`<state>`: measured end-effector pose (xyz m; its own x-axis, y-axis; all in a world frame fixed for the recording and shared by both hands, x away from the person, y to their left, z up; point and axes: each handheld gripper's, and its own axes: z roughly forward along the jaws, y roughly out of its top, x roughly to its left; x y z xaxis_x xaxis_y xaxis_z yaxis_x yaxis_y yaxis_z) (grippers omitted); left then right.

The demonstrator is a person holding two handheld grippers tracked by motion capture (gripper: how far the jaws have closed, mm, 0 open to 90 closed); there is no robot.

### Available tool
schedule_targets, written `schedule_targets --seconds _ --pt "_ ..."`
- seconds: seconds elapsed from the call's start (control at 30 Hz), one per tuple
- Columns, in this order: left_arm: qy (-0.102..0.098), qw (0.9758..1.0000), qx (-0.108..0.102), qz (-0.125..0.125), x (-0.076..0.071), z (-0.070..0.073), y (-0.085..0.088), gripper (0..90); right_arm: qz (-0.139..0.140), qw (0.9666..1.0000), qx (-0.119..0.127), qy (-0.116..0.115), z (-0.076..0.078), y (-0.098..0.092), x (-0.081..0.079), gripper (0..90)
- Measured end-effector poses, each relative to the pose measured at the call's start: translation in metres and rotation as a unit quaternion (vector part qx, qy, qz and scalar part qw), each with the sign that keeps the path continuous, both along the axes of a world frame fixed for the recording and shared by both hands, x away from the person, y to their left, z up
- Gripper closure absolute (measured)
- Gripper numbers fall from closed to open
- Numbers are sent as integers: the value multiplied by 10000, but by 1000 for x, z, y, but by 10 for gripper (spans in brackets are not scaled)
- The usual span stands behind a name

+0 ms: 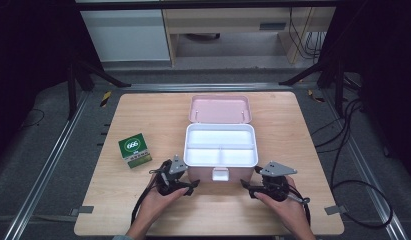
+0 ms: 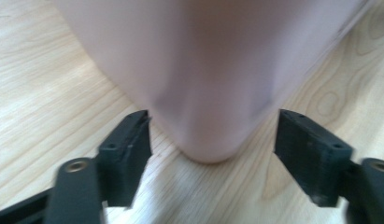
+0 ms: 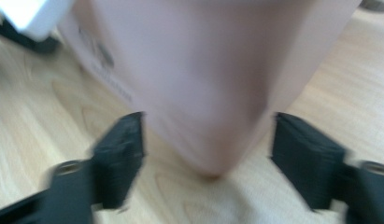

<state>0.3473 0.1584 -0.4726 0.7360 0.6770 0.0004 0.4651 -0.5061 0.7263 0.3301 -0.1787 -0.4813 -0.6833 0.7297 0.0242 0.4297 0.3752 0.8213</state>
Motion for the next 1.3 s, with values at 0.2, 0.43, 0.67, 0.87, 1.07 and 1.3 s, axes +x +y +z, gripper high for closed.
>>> schedule_targets --seconds 0.2,0.43,0.67,0.87,1.07,1.3 --pt "-114 9985 373 -372 7 58 17 113 -132 9998 -150 75 -4 -6 -2 134" --pt "-269 9936 722 -826 44 124 12 85 -282 9995 -135 67 -4 -13 2 159" --pt "-9 9833 1038 -1497 78 143 -27 151 -302 9994 -164 29 -3 -15 2 179" --pt "67 9638 1679 -2071 89 138 -60 267 -344 9990 -272 17 -8 -20 -3 225" --pt "357 9418 2147 -2563 106 127 -94 412 -408 9988 -278 58 -9 -26 -7 280" --pt "557 9236 2423 -2919 112 117 -111 559 -355 9988 -324 83 -11 -25 -8 299"
